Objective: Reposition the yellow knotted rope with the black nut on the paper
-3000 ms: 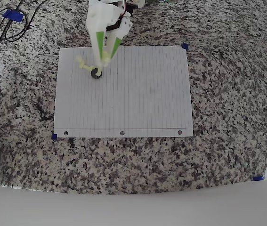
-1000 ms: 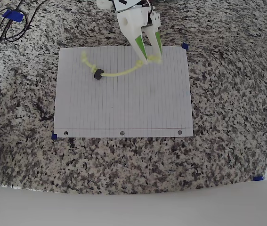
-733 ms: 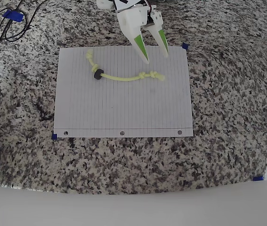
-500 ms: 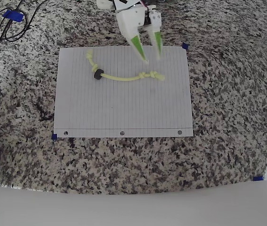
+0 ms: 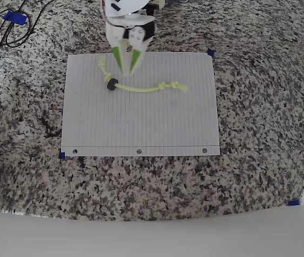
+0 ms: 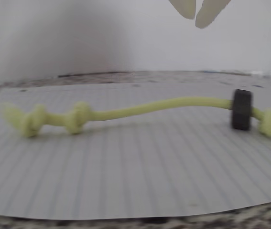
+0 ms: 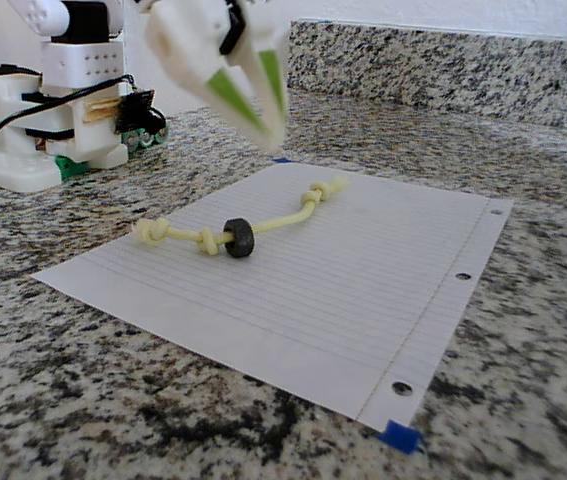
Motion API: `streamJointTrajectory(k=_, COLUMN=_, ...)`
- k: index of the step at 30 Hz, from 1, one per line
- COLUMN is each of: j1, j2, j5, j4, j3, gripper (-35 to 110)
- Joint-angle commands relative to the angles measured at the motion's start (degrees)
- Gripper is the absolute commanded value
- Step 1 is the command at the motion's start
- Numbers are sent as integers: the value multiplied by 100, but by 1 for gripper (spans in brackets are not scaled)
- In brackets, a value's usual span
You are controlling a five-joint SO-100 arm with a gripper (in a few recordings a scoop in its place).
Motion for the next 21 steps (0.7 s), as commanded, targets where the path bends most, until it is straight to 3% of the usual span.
streamJointTrajectory(k=1, j1=246, j2=-422, j5=-1063, j4=431, j3=-571, gripper=0)
streamJointTrajectory(k=9, j1=668, j2=-1274, j5=-3568, j4=888, j3=-1257, gripper=0)
streamJointTrajectory(k=21, j1=923, j2=-2048, j5=-5353, j4=1767, j3=-1468, gripper=0)
